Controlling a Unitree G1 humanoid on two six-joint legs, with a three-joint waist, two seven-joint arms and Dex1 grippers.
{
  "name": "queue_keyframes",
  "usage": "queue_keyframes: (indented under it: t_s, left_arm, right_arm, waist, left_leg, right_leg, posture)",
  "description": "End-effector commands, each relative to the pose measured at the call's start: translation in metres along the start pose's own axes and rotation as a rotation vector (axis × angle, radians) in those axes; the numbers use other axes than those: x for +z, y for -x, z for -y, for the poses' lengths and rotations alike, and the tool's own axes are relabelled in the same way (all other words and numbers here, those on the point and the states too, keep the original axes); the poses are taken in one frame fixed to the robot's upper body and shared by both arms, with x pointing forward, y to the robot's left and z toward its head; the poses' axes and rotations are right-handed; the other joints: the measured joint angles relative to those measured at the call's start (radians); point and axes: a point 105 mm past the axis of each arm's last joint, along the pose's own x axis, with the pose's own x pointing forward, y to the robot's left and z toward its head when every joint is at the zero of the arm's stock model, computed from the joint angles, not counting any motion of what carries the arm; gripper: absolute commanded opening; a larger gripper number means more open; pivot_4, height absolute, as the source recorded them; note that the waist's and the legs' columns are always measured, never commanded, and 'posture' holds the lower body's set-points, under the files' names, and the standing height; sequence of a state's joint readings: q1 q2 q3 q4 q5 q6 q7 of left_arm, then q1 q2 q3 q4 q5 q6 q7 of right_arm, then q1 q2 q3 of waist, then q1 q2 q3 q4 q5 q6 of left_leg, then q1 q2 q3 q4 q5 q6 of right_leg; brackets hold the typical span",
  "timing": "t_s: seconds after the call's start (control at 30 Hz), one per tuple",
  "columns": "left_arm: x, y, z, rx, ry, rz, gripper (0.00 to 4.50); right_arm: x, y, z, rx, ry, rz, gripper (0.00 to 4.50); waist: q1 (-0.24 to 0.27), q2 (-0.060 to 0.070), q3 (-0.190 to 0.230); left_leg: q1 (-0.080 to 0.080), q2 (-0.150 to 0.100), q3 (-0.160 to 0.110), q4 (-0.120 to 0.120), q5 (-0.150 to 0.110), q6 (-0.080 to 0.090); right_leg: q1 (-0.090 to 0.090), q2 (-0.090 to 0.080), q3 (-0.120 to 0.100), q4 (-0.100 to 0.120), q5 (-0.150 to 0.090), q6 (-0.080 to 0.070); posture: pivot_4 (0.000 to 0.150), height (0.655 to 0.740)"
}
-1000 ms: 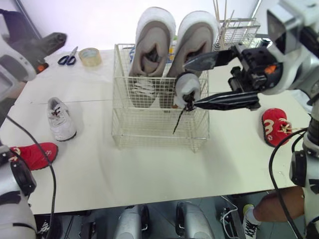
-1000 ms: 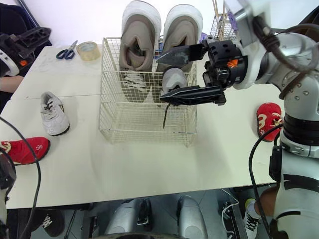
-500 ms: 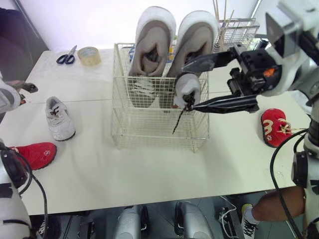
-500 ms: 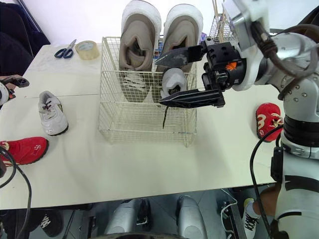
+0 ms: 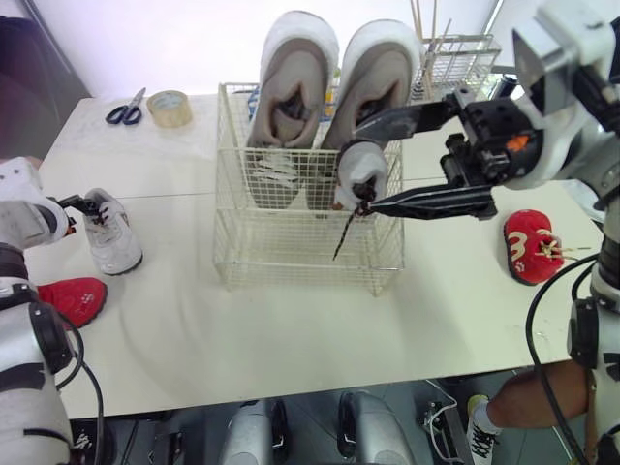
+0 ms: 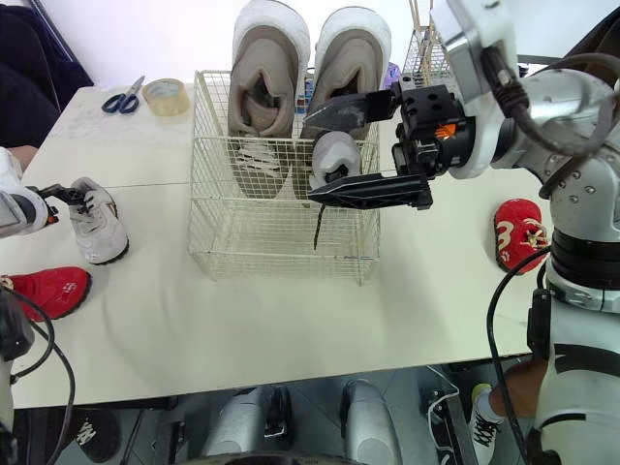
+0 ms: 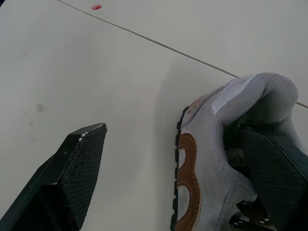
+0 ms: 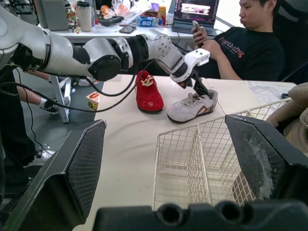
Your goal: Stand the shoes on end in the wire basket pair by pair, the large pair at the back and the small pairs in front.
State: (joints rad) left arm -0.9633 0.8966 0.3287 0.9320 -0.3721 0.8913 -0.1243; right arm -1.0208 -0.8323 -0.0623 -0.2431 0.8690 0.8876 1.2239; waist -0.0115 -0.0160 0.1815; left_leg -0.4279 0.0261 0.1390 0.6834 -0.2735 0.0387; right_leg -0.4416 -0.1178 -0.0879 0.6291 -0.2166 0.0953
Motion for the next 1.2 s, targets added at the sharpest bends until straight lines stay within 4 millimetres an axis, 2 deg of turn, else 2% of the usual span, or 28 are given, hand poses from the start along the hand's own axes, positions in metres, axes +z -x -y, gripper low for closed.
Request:
queue_keyframes:
  t_s: [0.03, 0.13, 0.23, 0.47, 0.6, 0.7, 0.8, 0.87, 0.97, 1.1, 1.2]
  left_arm:
    - [0.002, -0.005, -0.002, 0.026, -0.026, 0.030, 4.50]
    - [-0.001, -0.009, 0.000, 0.028, -0.031, 0.026, 4.50]
    - [-0.004, -0.013, 0.001, 0.035, -0.030, 0.025, 3.66]
    - [0.015, -0.009, 0.002, 0.032, -0.018, 0.097, 0.14]
    - [0.049, 0.003, 0.022, -0.045, -0.026, 0.222, 0.05]
    - [0.094, 0.028, 0.060, -0.191, -0.027, 0.433, 0.05]
    - [0.124, 0.060, 0.098, -0.339, -0.013, 0.609, 0.05]
    - [0.137, 0.085, 0.123, -0.432, -0.017, 0.719, 0.05]
    - [0.146, 0.124, 0.152, -0.566, -0.007, 0.876, 0.05]
    - [0.147, 0.169, 0.179, -0.701, 0.007, 1.032, 0.05]
    - [0.141, 0.187, 0.192, -0.758, 0.060, 1.067, 0.05]
  right_arm:
    - [0.010, 0.004, -0.002, -0.017, 0.055, 0.010, 4.28]
    - [0.011, 0.004, -0.002, -0.019, 0.055, 0.010, 4.28]
    - [0.011, 0.004, -0.001, -0.029, 0.055, 0.008, 4.35]
    - [0.010, 0.006, -0.001, -0.052, 0.055, -0.001, 4.35]
    - [0.009, 0.007, 0.000, -0.074, 0.052, 0.000, 4.35]
    - [0.010, 0.009, 0.000, -0.091, 0.039, 0.015, 4.35]
    - [0.010, 0.011, 0.002, -0.118, 0.024, 0.027, 4.35]
    - [0.009, 0.013, 0.003, -0.139, 0.017, 0.031, 4.35]
    - [0.010, 0.014, 0.004, -0.157, 0.009, 0.046, 4.35]
    - [0.010, 0.015, 0.007, -0.182, 0.010, 0.043, 4.35]
    - [0.009, 0.018, 0.010, -0.204, 0.011, 0.032, 4.35]
  waist:
    - [0.000, 0.000, 0.000]
    - [0.000, 0.000, 0.000]
    - [0.000, 0.000, 0.000]
    - [-0.002, -0.001, 0.000]
    - [-0.001, -0.004, 0.001]
    - [0.006, -0.007, 0.002]
    - [0.017, -0.008, 0.002]
    - [0.018, -0.008, 0.002]
    - [0.019, -0.008, 0.002]
    - [0.013, -0.008, 0.002]
    - [0.015, -0.008, 0.002]
  left_leg:
    - [0.000, 0.000, 0.000, 0.000, 0.000, 0.000]
    - [0.000, 0.000, 0.000, 0.000, 0.000, 0.000]
    - [0.000, 0.000, 0.000, 0.000, 0.000, 0.000]
    - [0.000, 0.000, 0.001, 0.000, 0.000, 0.000]
    - [0.000, 0.000, 0.001, 0.000, 0.000, 0.000]
    - [-0.002, 0.000, 0.000, 0.001, 0.000, 0.000]
    - [-0.005, 0.000, -0.001, 0.002, 0.000, 0.000]
    - [-0.005, 0.000, -0.001, 0.002, 0.000, 0.000]
    - [-0.005, 0.000, -0.001, 0.002, 0.000, 0.000]
    - [-0.005, 0.000, -0.001, 0.002, 0.000, 0.000]
    - [-0.005, 0.000, -0.001, 0.002, 0.001, 0.000]
  right_leg:
    - [0.000, 0.000, 0.000, 0.000, 0.000, 0.000]
    - [0.000, 0.000, 0.000, 0.000, 0.000, 0.000]
    - [0.000, 0.000, 0.000, 0.000, 0.000, 0.000]
    - [-0.001, -0.001, -0.001, 0.001, 0.000, 0.000]
    - [-0.001, 0.000, -0.001, 0.001, 0.000, 0.000]
    - [-0.001, -0.001, -0.002, 0.001, 0.000, 0.000]
    - [-0.002, -0.002, -0.003, 0.000, 0.001, -0.001]
    - [-0.002, -0.002, -0.003, -0.001, 0.001, -0.001]
    - [-0.002, -0.002, -0.003, -0.001, 0.001, -0.001]
    - [-0.002, -0.001, -0.003, 0.000, 0.001, -0.001]
    - [-0.002, 0.000, -0.004, 0.000, 0.001, -0.001]
  posture:
    - [0.150, 0.7400]
    - [0.150, 0.7400]
    - [0.150, 0.7400]
    - [0.150, 0.7400]
    - [0.150, 0.7400]
    - [0.150, 0.7400]
    - [0.150, 0.7400]
    - [0.150, 0.7400]
    - [0.150, 0.7400]
    - [0.150, 0.7400]
    - [0.150, 0.7400]
